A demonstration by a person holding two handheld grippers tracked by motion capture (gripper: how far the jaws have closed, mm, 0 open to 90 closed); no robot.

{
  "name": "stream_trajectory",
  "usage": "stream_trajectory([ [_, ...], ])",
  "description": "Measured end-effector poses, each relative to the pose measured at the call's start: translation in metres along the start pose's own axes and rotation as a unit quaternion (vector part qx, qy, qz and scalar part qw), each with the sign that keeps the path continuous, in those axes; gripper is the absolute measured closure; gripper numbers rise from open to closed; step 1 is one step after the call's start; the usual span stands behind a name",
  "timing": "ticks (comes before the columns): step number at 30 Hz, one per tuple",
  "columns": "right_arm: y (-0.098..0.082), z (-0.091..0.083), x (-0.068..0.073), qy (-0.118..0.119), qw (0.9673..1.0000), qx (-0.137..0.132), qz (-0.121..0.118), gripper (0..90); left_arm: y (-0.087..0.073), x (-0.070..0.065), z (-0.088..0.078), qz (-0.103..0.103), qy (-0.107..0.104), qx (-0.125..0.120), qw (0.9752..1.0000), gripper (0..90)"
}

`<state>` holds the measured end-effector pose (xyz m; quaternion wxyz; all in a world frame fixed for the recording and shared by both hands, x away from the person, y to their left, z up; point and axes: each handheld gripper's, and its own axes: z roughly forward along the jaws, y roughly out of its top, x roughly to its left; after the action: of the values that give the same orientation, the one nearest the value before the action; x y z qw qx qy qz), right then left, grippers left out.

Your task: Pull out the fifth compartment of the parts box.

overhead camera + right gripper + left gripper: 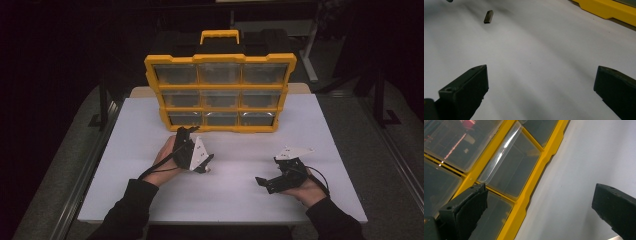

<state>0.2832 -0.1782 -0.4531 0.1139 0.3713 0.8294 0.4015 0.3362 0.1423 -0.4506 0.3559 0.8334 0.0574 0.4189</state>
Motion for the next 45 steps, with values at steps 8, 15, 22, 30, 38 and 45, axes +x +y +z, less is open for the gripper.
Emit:
stream_trajectory([
  [8,0.0000,0.0001,-0.0001,0.000,1.0000,0.000,0.000,0.0,-0.0003,-0.0017,-0.0001,0.020,0.013,0.002,0.9997,0.0],
  [15,0.0000,0.0001,-0.0001,0.000,1.0000,0.000,0.000,0.0,0.0000,-0.0029,-0.0002,0.033,0.022,0.004,0.9992,0.0],
  [22,0.0000,0.0000,-0.0001,0.000,1.0000,0.000,0.000,0.0,0.0008,-0.0044,-0.0009,0.046,0.029,0.004,0.9985,0.0],
  [30,0.0000,0.0000,0.0000,0.000,1.0000,0.000,0.000,0.0,0.0013,-0.0053,-0.0017,0.062,0.039,0.005,0.9973,0.0],
  [38,0.0000,0.0001,0.0000,0.000,1.0000,0.001,0.000,0.0,0.0021,-0.0066,-0.0020,0.080,0.052,0.010,0.9954,0.0],
  [45,0.0000,0.0001,0.0000,0.000,1.0000,0.001,0.000,0.0,0.0019,-0.0078,-0.0018,0.092,0.058,0.014,0.9940,0.0],
])
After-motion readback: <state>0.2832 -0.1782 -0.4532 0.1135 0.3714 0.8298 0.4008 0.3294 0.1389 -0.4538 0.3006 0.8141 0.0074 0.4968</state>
